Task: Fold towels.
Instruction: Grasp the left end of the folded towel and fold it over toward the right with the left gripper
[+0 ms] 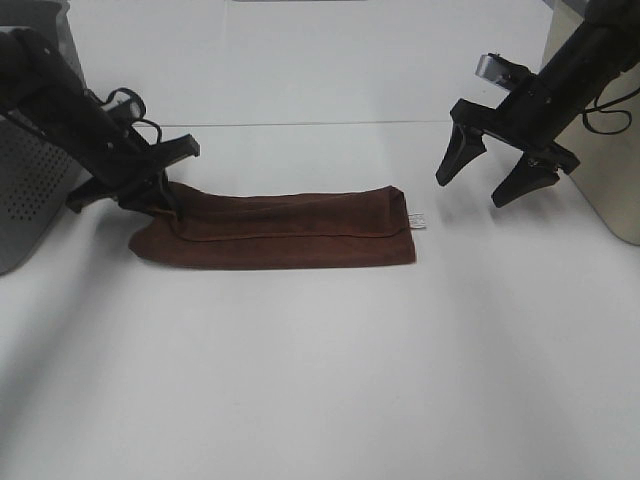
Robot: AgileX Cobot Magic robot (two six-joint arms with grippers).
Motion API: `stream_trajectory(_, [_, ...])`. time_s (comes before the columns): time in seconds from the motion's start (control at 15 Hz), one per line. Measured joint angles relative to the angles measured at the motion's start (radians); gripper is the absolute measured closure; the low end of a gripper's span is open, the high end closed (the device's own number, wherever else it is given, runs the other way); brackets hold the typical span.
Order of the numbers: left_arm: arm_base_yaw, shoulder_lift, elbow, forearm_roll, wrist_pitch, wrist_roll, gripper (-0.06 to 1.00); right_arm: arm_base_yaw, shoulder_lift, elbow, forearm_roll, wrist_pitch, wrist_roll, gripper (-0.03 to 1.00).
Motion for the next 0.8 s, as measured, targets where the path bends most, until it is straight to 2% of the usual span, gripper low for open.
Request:
stream_trajectory(0.13, [0.001,-0.024,-0.108,0.120,0.106,-0.110,0.90,0.000,0.000,0.000,0.000,0.000,0.000,0.17])
stream_trajectory(0.27, [-0.010,-0.026,-0.182,0.123,0.181,-0.129,0.90,0.000,0.000,0.000,0.000,0.000,0.000,0.17])
stream_trajectory(0.4, [-0.066,-0.026,-0.235,0.016,0.210,-0.130,0.90,0.000,0.000,0.000,0.000,0.000,0.000,0.17])
stream_trajectory(0.53, [-0.147,-0.026,-0.246,-0.083,0.155,-0.125,0.90,0.000,0.000,0.000,0.000,0.000,0.000,0.18])
stream_trajectory(0.67, [-0.232,-0.002,-0.252,-0.132,0.064,-0.132,0.90,0.000,0.000,0.000,0.000,0.000,0.000,0.18])
stream_trajectory(0.8, [-0.284,0.057,-0.267,-0.142,-0.015,-0.168,0.90,0.000,0.000,0.000,0.000,0.000,0.000,0.18])
